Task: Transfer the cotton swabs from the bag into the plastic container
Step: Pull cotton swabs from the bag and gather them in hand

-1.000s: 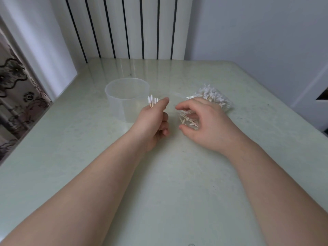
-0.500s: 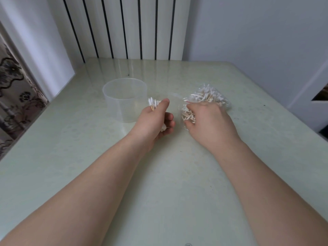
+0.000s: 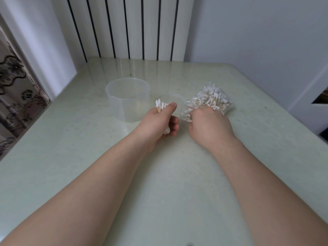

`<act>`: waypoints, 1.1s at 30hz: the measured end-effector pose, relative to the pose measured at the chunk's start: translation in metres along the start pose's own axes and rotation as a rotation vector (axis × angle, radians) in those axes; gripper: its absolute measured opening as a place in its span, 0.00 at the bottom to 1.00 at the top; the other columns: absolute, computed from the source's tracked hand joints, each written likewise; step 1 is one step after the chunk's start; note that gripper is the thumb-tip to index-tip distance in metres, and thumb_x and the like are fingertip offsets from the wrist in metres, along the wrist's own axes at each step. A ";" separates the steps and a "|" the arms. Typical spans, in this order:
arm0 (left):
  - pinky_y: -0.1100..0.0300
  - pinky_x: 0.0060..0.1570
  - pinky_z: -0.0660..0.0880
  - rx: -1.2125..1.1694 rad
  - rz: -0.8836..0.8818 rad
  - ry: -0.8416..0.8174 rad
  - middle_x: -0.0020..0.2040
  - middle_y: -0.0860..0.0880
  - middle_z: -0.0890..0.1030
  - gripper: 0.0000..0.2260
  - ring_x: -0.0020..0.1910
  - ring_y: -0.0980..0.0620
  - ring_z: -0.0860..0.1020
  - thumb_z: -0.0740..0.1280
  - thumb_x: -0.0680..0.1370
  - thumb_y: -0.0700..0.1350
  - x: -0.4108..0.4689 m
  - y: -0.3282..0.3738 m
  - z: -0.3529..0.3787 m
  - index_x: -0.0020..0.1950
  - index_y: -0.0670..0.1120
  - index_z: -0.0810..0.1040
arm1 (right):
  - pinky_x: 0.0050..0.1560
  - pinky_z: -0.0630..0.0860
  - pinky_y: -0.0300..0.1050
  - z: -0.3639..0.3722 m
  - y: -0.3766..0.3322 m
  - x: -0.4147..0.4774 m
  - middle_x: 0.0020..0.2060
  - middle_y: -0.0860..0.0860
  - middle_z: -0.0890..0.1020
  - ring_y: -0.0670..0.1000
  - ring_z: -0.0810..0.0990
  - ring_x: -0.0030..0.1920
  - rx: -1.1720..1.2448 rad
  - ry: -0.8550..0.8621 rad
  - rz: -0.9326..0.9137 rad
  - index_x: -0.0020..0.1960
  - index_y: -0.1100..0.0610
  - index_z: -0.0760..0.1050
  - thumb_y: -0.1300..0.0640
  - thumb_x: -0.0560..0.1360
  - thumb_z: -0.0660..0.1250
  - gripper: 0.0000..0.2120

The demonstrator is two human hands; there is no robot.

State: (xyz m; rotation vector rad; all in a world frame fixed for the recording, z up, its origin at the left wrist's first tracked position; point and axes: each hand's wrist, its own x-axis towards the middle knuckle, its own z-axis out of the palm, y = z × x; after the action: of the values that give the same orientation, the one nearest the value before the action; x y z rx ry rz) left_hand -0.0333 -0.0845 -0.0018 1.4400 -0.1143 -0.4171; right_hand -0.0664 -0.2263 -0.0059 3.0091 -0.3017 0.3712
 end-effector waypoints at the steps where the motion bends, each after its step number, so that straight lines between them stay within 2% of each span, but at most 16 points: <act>1: 0.58 0.34 0.75 0.003 0.001 -0.002 0.31 0.50 0.77 0.11 0.29 0.52 0.76 0.63 0.84 0.49 0.000 0.000 0.000 0.44 0.46 0.73 | 0.44 0.70 0.47 0.000 0.000 0.000 0.52 0.55 0.78 0.60 0.80 0.54 -0.010 -0.008 -0.001 0.55 0.56 0.79 0.58 0.77 0.63 0.10; 5: 0.58 0.33 0.76 0.014 0.006 -0.003 0.32 0.49 0.77 0.12 0.29 0.52 0.76 0.64 0.84 0.49 0.002 -0.001 0.000 0.44 0.45 0.74 | 0.42 0.68 0.46 -0.001 0.005 0.001 0.51 0.56 0.80 0.60 0.80 0.53 0.003 -0.005 -0.006 0.53 0.55 0.79 0.57 0.76 0.63 0.09; 9: 0.58 0.33 0.76 0.013 0.010 -0.004 0.31 0.49 0.77 0.12 0.29 0.52 0.76 0.64 0.84 0.49 0.002 -0.002 0.000 0.44 0.45 0.74 | 0.42 0.67 0.47 0.002 0.009 0.002 0.52 0.55 0.79 0.61 0.80 0.54 -0.017 -0.026 -0.039 0.58 0.53 0.79 0.56 0.78 0.63 0.11; 13: 0.58 0.32 0.76 0.020 0.023 -0.004 0.31 0.49 0.77 0.12 0.30 0.52 0.76 0.64 0.83 0.49 0.004 -0.004 0.000 0.43 0.45 0.74 | 0.41 0.67 0.46 0.000 0.011 0.002 0.51 0.55 0.80 0.61 0.80 0.53 -0.033 0.002 -0.077 0.52 0.55 0.79 0.54 0.78 0.63 0.09; 15: 0.58 0.33 0.76 0.015 0.029 -0.007 0.32 0.49 0.78 0.11 0.30 0.51 0.77 0.64 0.84 0.49 0.005 -0.005 0.000 0.44 0.45 0.75 | 0.42 0.67 0.47 -0.002 0.012 0.001 0.51 0.55 0.80 0.61 0.81 0.53 -0.063 0.000 -0.121 0.52 0.56 0.79 0.52 0.79 0.62 0.10; 19: 0.59 0.33 0.76 -0.024 0.023 -0.008 0.39 0.47 0.83 0.08 0.32 0.51 0.79 0.62 0.85 0.49 0.005 -0.006 0.001 0.50 0.46 0.74 | 0.45 0.73 0.49 -0.003 0.015 -0.002 0.54 0.53 0.79 0.61 0.81 0.54 -0.045 0.021 -0.177 0.55 0.54 0.78 0.54 0.80 0.61 0.09; 22: 0.58 0.33 0.77 -0.062 0.019 0.015 0.46 0.44 0.85 0.09 0.33 0.50 0.81 0.61 0.85 0.50 0.006 -0.006 0.001 0.53 0.46 0.75 | 0.49 0.76 0.52 -0.004 0.019 -0.003 0.53 0.52 0.79 0.61 0.81 0.54 0.052 0.054 -0.194 0.54 0.53 0.77 0.51 0.81 0.60 0.10; 24: 0.57 0.35 0.78 -0.079 0.023 0.029 0.50 0.42 0.85 0.08 0.35 0.50 0.82 0.61 0.85 0.49 0.006 -0.007 0.001 0.53 0.46 0.75 | 0.49 0.77 0.53 -0.006 0.022 -0.004 0.51 0.52 0.80 0.61 0.80 0.53 0.133 0.081 -0.205 0.49 0.52 0.76 0.50 0.81 0.59 0.09; 26: 0.56 0.36 0.79 -0.090 0.031 0.033 0.53 0.42 0.85 0.08 0.38 0.49 0.84 0.62 0.85 0.49 0.006 -0.008 0.001 0.53 0.46 0.76 | 0.47 0.76 0.53 -0.008 0.024 -0.004 0.47 0.53 0.80 0.61 0.80 0.51 0.202 0.098 -0.222 0.43 0.50 0.70 0.50 0.81 0.60 0.09; 28: 0.55 0.38 0.80 -0.091 0.042 0.024 0.53 0.42 0.85 0.08 0.39 0.49 0.84 0.62 0.85 0.49 0.005 -0.008 0.001 0.53 0.46 0.76 | 0.46 0.75 0.53 -0.007 0.024 -0.004 0.41 0.51 0.77 0.60 0.79 0.48 0.260 0.101 -0.243 0.41 0.50 0.66 0.51 0.81 0.61 0.11; 30: 0.55 0.39 0.81 -0.072 0.058 0.010 0.52 0.44 0.86 0.09 0.41 0.50 0.85 0.62 0.85 0.50 0.005 -0.009 0.001 0.53 0.45 0.78 | 0.44 0.73 0.52 -0.007 0.023 -0.004 0.37 0.48 0.72 0.57 0.77 0.43 0.347 0.121 -0.257 0.39 0.52 0.67 0.52 0.81 0.62 0.13; 33: 0.56 0.38 0.80 -0.049 0.082 -0.004 0.50 0.46 0.86 0.10 0.43 0.51 0.85 0.63 0.84 0.50 0.005 -0.010 0.001 0.52 0.45 0.80 | 0.39 0.66 0.48 -0.008 0.023 -0.003 0.32 0.47 0.71 0.52 0.72 0.35 0.513 0.213 -0.236 0.38 0.56 0.72 0.53 0.81 0.65 0.14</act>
State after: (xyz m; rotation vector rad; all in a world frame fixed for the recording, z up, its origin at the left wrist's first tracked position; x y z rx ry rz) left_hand -0.0312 -0.0879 -0.0118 1.3818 -0.1649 -0.3532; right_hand -0.0754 -0.2469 0.0026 3.3910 0.1990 0.8517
